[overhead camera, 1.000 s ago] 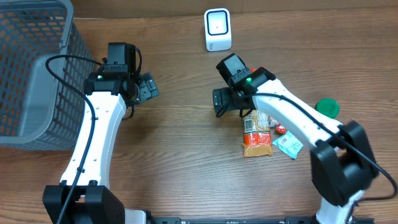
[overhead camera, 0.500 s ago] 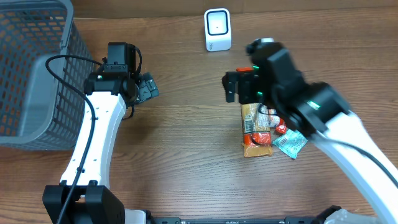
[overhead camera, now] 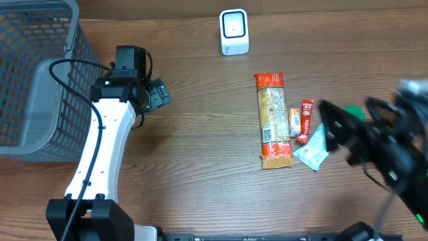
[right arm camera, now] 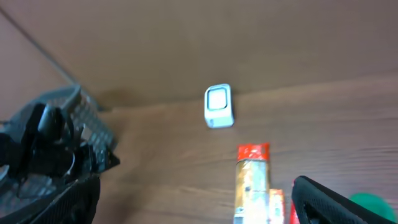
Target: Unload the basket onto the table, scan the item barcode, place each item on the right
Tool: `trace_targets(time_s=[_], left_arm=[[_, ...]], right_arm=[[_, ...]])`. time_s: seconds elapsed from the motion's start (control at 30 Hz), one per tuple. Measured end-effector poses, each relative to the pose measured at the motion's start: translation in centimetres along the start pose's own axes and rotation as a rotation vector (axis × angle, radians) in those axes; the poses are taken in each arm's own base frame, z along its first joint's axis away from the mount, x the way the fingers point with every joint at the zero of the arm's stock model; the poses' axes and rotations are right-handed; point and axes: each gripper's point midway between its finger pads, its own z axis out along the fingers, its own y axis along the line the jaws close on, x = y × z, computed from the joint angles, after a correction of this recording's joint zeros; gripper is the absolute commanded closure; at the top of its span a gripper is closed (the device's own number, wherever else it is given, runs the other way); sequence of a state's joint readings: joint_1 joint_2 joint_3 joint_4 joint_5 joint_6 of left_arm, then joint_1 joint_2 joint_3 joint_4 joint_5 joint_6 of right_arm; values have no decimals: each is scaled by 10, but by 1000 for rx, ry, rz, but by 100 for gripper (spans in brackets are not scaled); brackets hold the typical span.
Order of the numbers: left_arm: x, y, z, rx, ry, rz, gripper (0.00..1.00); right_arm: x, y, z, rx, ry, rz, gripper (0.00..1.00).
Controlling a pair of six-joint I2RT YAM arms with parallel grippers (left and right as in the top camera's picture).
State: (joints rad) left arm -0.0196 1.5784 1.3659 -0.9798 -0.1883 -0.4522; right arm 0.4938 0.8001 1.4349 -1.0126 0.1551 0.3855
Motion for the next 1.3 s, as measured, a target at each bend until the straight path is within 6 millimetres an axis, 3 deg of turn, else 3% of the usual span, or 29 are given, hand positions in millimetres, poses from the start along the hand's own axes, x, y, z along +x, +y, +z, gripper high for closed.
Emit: trace_targets(time_s=[0.13,0.27,0.57,1.03,1.17,1.3], left_arm=[[0,0,0,0,0,0,0],[0,0,0,0,1,0,0],[0,0,0,0,0,0,0],[0,0,0,0,0,0,0],[0,0,0,0,0,0,0],[0,0,0,0,0,0,0]], right_arm=[[16,-24,-24,35,-56,18,0],[39,-42,-34,51,-88,29,0],[96,-67,-31,30,-120,51,0],[66,-59,-11,-135,-599,-20,0],[68,-61,-2,-173,-704,-26,0],[84,-69,15,-176,-717,-26,0]])
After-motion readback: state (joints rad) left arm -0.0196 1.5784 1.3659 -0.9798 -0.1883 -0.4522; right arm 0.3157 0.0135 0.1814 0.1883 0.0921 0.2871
